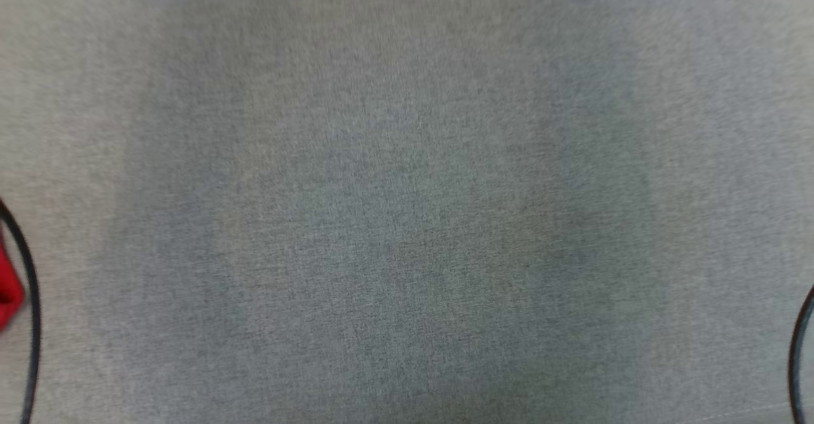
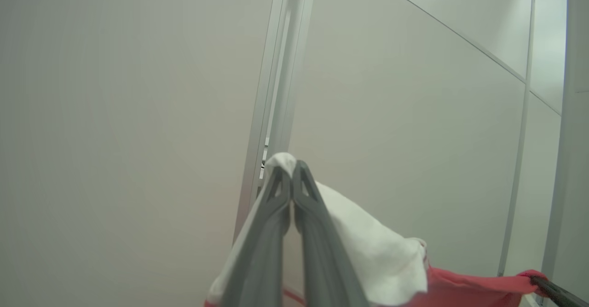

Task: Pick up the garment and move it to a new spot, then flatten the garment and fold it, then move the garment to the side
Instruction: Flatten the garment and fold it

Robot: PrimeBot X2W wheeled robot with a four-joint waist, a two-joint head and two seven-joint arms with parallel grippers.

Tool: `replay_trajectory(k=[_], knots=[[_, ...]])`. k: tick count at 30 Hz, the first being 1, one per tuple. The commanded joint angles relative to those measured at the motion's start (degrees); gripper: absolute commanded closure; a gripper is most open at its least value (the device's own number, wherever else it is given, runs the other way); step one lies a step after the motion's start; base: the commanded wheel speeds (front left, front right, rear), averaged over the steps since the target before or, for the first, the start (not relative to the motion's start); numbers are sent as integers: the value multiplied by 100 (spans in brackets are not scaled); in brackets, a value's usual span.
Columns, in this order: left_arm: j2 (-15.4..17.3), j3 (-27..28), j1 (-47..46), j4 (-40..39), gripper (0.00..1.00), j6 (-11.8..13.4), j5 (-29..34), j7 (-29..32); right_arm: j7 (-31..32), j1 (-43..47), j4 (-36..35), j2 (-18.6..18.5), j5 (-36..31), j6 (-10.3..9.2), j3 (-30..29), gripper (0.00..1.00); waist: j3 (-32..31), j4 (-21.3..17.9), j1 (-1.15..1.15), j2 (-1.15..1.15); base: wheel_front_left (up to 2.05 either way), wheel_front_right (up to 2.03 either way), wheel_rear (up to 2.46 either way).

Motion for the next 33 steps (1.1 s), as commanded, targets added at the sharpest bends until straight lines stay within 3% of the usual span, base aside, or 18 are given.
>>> replay_trajectory(k=[1, 8, 12, 17, 23, 27, 33], knots=[[69, -182, -274, -133, 100, -28, -250, -222, -148, -216, 170, -44, -143, -2, -20, 100, 536, -50, 0, 0, 0, 0, 0], [445, -1109, -148, -641, 100, -17, -1253, -714, -333, -340, 708, -183, -346, -2, -127, 100, 1063, 206, 0, 0, 0, 0, 0], [864, -1510, 641, -902, 100, -18, -1785, -864, -361, 196, 1081, -76, -27, -2, -262, 100, 1008, 290, 0, 0, 0, 0, 0], [1226, -1668, 2298, -1362, 100, -18, -2306, -951, -299, 1190, 1290, -41, 533, -2, 94, 100, 689, 429, 0, 0, 0, 0, 0], [1616, -1423, 4302, -2016, 100, -1, -2602, -981, 246, 2655, 602, -349, 1670, -3, 724, 100, 158, 448, 0, 0, 0, 0, 0], [1734, -1127, 5498, -2411, 100, 206, -2478, -981, 684, 3620, -48, -712, 2358, -8, 1077, 100, -197, 419, 0, 0, 0, 0, 0], [1519, -785, 6938, -2968, 100, 445, -2223, -981, 881, 4840, -1040, -1201, 3050, -9, 1418, 100, -769, 377, 0, 0, 0, 0, 0]])
